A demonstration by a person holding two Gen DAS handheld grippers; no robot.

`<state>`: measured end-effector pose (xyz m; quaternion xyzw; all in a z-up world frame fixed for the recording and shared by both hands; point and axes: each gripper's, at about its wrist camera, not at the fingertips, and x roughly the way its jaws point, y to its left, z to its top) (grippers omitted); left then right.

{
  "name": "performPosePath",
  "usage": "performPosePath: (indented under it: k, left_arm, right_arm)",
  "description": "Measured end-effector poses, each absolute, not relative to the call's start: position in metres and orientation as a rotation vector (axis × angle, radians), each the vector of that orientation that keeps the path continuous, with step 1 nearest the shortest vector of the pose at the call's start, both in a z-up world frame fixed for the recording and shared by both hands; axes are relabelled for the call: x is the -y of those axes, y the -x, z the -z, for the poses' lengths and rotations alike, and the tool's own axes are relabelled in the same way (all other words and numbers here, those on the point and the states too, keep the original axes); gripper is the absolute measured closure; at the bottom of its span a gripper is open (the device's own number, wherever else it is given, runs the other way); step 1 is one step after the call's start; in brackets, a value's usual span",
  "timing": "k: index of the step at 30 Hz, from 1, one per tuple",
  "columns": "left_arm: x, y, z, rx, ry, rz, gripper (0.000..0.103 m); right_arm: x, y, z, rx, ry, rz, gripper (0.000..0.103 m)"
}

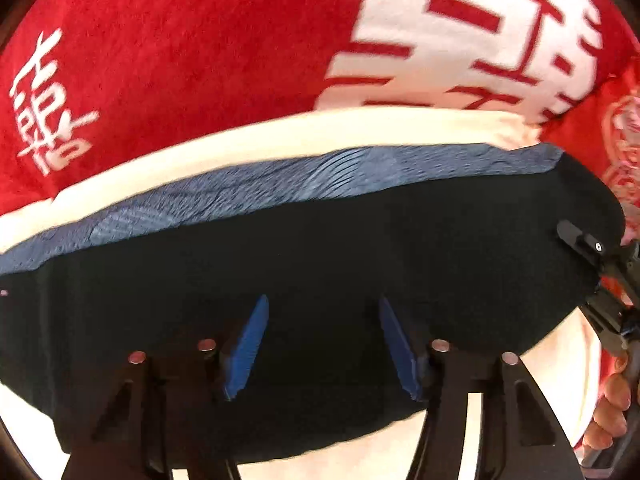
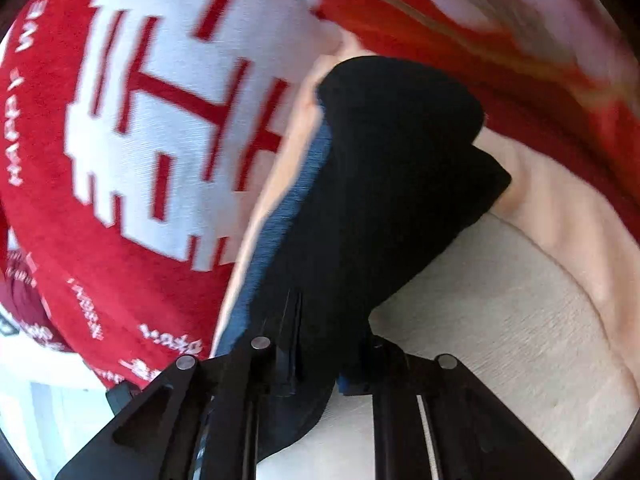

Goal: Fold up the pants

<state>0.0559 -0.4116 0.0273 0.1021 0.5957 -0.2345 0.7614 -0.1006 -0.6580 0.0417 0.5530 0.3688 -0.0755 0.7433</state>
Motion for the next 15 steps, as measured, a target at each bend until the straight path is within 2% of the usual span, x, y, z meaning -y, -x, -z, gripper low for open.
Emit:
performPosePath:
  k: [4,8,15]
  left_arm:
    - [0.423,-0.049,-0.016,-1.319,-0.233,0.554,0.042]
    - [0.424,-0.03,-0.012,-1.194,-0.282,0.594,0.042]
    - [0.404,-0.032,-0.016,-1.192,-0.216,0.657,0.042]
  right_arm:
    - [0.638,0.092,-0.081,-0.804,-1.095,0.11,0.088]
    - [0.61,0.078,-0.104,-0.832,-0.966,0.079,0.088]
    - [0.556,0.047,-0.139,-0.878,-0.759,0.054,0.088]
